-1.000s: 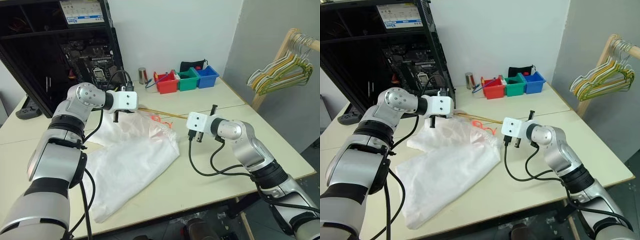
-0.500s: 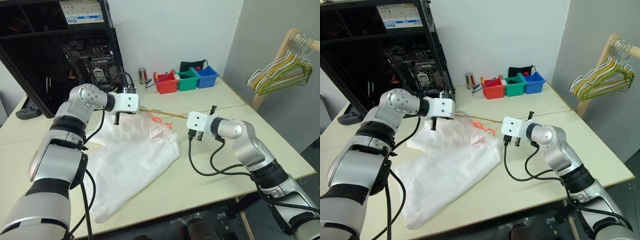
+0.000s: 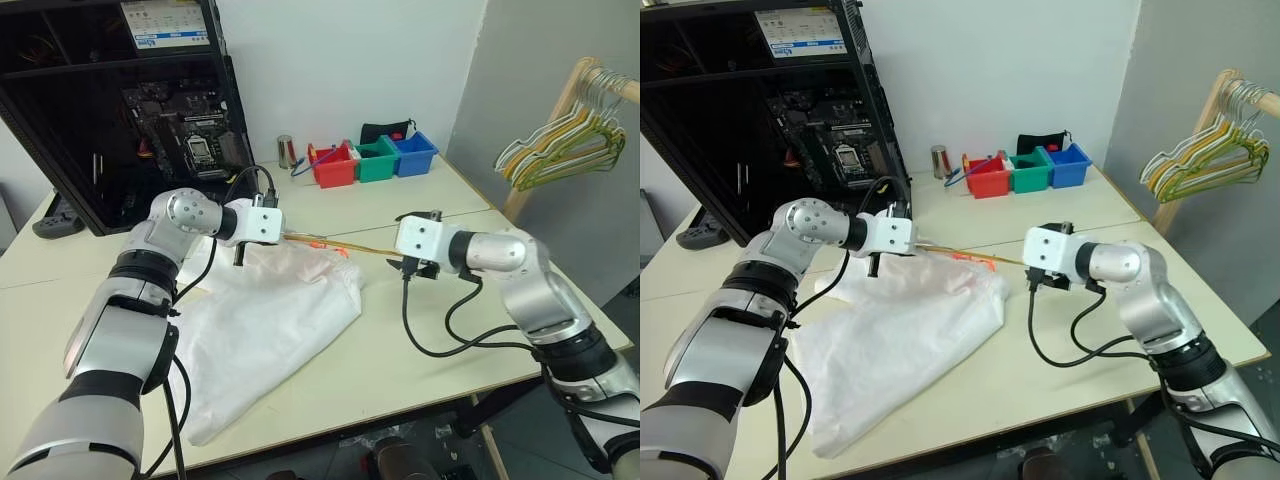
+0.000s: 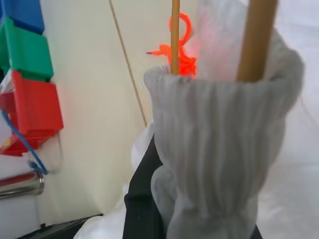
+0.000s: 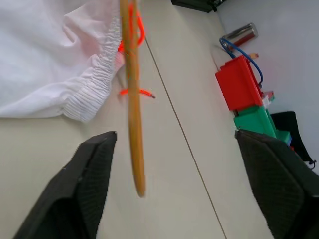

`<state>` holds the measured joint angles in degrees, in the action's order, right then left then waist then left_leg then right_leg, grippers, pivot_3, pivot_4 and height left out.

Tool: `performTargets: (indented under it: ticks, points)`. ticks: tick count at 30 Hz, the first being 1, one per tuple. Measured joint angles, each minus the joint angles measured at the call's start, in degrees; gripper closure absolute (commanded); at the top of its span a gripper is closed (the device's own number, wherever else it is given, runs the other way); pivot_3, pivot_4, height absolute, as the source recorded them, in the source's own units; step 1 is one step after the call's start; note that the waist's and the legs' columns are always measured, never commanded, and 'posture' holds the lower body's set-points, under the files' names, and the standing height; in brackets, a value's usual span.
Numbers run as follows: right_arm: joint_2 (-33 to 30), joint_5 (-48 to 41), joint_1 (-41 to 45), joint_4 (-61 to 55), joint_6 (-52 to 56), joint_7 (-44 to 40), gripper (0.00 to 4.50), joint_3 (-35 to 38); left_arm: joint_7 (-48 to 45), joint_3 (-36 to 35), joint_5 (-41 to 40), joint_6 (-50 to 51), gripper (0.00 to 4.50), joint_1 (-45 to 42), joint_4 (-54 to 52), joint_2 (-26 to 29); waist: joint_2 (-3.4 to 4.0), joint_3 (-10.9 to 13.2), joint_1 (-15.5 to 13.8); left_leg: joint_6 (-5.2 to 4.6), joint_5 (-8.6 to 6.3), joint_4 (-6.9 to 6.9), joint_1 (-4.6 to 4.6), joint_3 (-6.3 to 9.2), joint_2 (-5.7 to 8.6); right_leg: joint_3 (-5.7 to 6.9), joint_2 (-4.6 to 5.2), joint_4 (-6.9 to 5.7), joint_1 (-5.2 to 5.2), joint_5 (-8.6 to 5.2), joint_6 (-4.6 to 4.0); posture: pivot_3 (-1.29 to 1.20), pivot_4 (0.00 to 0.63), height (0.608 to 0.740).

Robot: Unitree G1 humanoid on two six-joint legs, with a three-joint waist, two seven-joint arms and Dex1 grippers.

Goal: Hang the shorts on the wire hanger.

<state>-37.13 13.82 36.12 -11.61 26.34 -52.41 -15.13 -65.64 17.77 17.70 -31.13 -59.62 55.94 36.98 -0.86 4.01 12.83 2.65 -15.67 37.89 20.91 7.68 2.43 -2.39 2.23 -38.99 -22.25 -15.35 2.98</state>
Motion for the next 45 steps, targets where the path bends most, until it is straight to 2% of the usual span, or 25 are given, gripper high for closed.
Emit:
performTargets:
  ticks: [3,5,8,11,13,21,29,32,34,38,45]
  points:
    - [-1.0,-2.44,-0.94,-0.73,3.04,-1.41,0.05,2.33,-0.53,-0.3,-1.49,1.74,4.5,1.66,-1.95,0.37,0.0,0.0,0.01,0.0,0.0,0.0,0.0,0.01,-0.01,0.0,0.01,0.0,0.0,0.0,0.0,-0.23,0.0,0.74]
    - [-0.79,-6.86,-3.03,-1.31,8.33,-2.94,0.05,5.1,-2.55,-2.06,-4.3,6.43,4.5,3.51,-5.3,0.58,0.0,-0.01,0.04,0.0,0.0,-0.01,0.0,0.02,-0.03,0.01,0.01,0.0,0.02,0.0,0.0,-0.22,0.0,0.74]
    - [4.14,-16.36,-7.5,1.55,23.28,-4.7,0.05,11.42,-7.58,-6.06,-10.8,18.41,4.5,6.91,-11.91,3.49,-0.18,-0.12,0.53,-0.01,0.0,-0.02,0.0,0.04,-0.12,0.01,-0.01,-0.01,0.02,0.11,-0.18,-0.2,0.0,0.74]
    - [10.94,-22.92,-9.07,4.81,33.82,-4.45,0.05,12.14,-10.22,-8.99,-13.89,26.85,4.5,8.28,-16.75,7.14,-0.1,-0.14,1.48,-0.01,0.0,-0.04,-0.05,0.08,-0.14,-0.03,0.0,-0.09,-0.02,0.11,-0.19,-0.18,0.0,0.74]
    - [16.17,-26.71,-6.16,7.25,38.65,-2.86,0.05,12.1,-11.27,-9.46,-15.43,30.62,4.5,9.24,-20.62,8.1,0.01,-0.21,1.56,-0.01,-0.01,-0.04,-0.08,0.11,-0.12,-0.02,0.0,-0.09,-0.01,0.11,-0.19,-0.18,0.0,0.74]
    - [26.95,-32.25,3.16,23.18,40.87,4.1,0.05,15.84,-11.23,-10.06,-16.3,35.61,4.5,12.26,-25.67,10.36,0.01,-0.28,0.61,0.0,-0.01,-0.04,-0.04,0.12,-0.01,-0.06,0.06,-0.04,-0.04,0.12,-0.2,-0.12,0.0,0.74]
    - [31.48,-32.92,5.49,33.12,35.27,8.43,0.05,15.59,-10.45,-10.53,-17.14,37.05,4.5,15.53,-30.05,11.09,0.01,-0.31,-0.51,0.0,-0.01,-0.03,-0.05,0.13,-0.02,-0.06,0.06,-0.1,-0.06,0.12,-0.21,-0.11,0.0,0.74]
    - [33.05,-33.16,6.33,34.71,33.41,9.17,0.52,15.77,-9.91,-10.6,-17.43,37.07,4.5,15.7,-30.97,11.16,0.02,-0.31,-0.74,0.0,-0.01,-0.03,-0.05,0.13,-0.01,-0.06,0.06,-0.1,-0.06,0.12,-0.21,-0.11,0.0,0.74]
    - [34.03,-33.37,6.56,35.28,32.27,10.17,1.1,15.94,-9.79,-10.6,-17.44,37.05,4.5,15.74,-31.07,11.2,0.03,-0.32,-0.84,0.0,-0.01,-0.04,-0.06,0.13,-0.01,-0.06,0.06,-0.1,-0.06,0.12,-0.21,-0.1,0.0,0.74]
    - [33.75,-33.44,6.6,35.66,31.31,11.32,1.82,16.03,-9.75,-10.6,-17.58,36.99,4.5,16.13,-31.34,11.37,0.03,-0.32,-1.2,0.0,-0.01,-0.04,-0.06,0.12,-0.01,-0.08,0.05,-0.1,-0.06,0.12,-0.21,-0.1,0.0,0.74]
    - [32.31,-33.56,6.52,37.34,29.85,12.48,3.57,16.77,-9.67,-10.6,-17.73,36.98,4.5,16.24,-31.42,11.73,0.03,-0.32,-1.6,0.0,-0.01,-0.03,-0.06,0.12,0.0,-0.07,0.02,-0.1,-0.06,0.12,-0.21,-0.11,0.0,0.74]
